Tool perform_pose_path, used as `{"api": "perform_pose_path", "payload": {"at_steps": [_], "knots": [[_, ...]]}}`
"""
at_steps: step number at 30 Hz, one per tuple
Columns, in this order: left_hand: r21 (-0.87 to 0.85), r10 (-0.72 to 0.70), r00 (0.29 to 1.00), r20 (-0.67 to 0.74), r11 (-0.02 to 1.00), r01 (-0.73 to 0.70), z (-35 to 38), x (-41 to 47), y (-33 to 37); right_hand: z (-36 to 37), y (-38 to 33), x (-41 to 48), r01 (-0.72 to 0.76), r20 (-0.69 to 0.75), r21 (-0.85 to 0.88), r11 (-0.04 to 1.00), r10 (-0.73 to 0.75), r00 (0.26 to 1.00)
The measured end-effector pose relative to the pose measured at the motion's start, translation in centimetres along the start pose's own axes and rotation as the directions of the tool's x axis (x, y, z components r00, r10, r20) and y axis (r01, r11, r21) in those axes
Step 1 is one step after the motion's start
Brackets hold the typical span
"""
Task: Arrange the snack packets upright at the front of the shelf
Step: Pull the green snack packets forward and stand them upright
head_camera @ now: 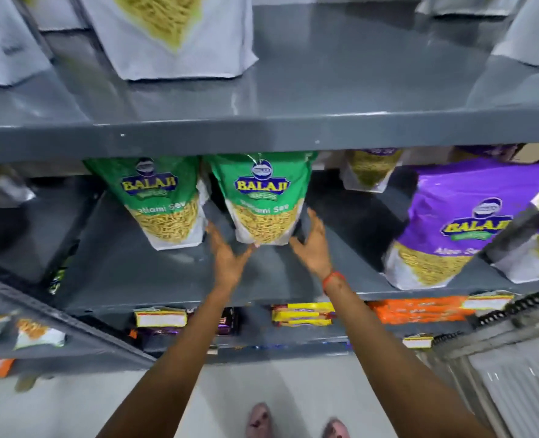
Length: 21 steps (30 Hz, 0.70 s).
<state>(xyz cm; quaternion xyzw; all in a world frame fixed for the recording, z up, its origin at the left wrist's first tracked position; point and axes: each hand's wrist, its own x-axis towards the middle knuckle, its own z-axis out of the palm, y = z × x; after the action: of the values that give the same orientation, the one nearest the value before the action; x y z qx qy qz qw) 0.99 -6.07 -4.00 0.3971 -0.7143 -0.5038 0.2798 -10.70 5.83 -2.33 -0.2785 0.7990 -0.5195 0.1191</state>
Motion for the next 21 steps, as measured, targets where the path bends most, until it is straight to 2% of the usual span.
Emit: {"api": "perform_pose_path", "payload": {"at_steps": [3, 5, 9, 17, 21], "knots": [[0.015, -0.027, 0.978, 0.206, 1.000, 0.024, -0.8, 2.6, -1.5, 0.9, 0.7, 1.8, -0.150, 0.161, 0.052, 0.987, 0.140, 0.977], [-0.015, -0.019, 0.959, 0.283, 1.000, 0.024, -0.9, 3.6, -1.9, 1.1, 1.0, 2.6, -0.206, 0.209, 0.083, 0.975, 0.185, 0.960], [-0.062, -0.049, 0.975, 0.217, 0.996, 0.064, -0.9, 3.4, -1.7, 0.8, 1.2, 2.9, -0.266, 0.239, 0.147, 0.953, 0.227, 0.944], [-0.005, -0.007, 0.988, 0.157, 1.000, 0.008, -0.9, -4.8, -2.8, -2.6, 2.5, -3.2, -0.199, 0.312, 0.083, 0.976, 0.164, 0.936], [-0.024, -0.031, 0.987, 0.155, 0.999, 0.035, -0.8, -7.5, -2.8, -3.5, 2.6, -5.0, -0.189, 0.320, 0.069, 0.980, 0.158, 0.934]]}}
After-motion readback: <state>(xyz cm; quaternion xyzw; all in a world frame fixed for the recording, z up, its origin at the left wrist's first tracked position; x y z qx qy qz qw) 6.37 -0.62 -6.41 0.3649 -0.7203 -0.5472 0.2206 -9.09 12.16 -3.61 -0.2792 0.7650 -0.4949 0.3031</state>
